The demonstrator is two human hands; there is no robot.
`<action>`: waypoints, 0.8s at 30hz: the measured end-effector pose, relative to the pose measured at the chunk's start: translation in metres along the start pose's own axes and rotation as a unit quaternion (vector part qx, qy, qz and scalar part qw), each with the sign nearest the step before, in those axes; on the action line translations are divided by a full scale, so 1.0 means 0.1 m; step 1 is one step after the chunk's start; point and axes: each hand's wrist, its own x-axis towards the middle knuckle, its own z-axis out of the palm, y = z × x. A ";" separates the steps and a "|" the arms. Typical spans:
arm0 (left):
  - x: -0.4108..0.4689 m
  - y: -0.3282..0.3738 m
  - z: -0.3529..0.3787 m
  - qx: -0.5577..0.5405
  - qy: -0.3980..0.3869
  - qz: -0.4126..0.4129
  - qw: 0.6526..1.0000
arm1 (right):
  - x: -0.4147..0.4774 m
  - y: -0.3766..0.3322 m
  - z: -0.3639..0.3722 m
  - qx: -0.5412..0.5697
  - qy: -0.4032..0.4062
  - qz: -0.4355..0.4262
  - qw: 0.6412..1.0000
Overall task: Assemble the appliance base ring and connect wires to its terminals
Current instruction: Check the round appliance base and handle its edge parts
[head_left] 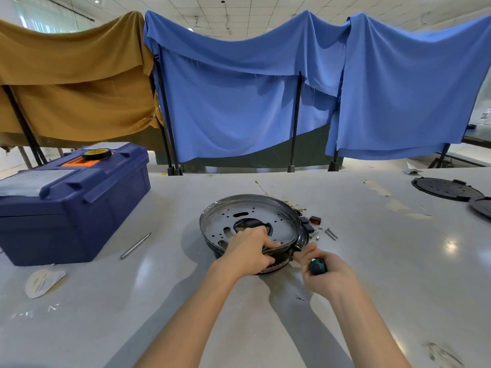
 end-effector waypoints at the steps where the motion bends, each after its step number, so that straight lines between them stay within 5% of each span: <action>1: 0.00 0.00 -0.01 0.000 -0.005 0.000 1.000 | 0.03 -0.05 0.00 -0.036 0.010 -0.023 0.999; 5: 0.02 -0.04 -0.02 0.004 -0.024 0.008 1.000 | 0.19 -0.08 -0.01 -0.220 0.064 -0.157 0.961; 10: 0.05 -0.10 0.03 0.006 -0.010 0.032 0.999 | 0.40 -0.15 0.01 -0.436 0.116 -0.364 0.815; 15: 0.09 -0.19 0.04 -0.021 -0.001 0.046 0.999 | 0.59 -0.27 0.12 -0.583 0.072 -0.359 0.725; 24: 0.17 -0.27 0.05 -0.056 -0.003 0.083 0.995 | 0.67 -0.37 0.04 -0.595 0.058 -0.344 0.724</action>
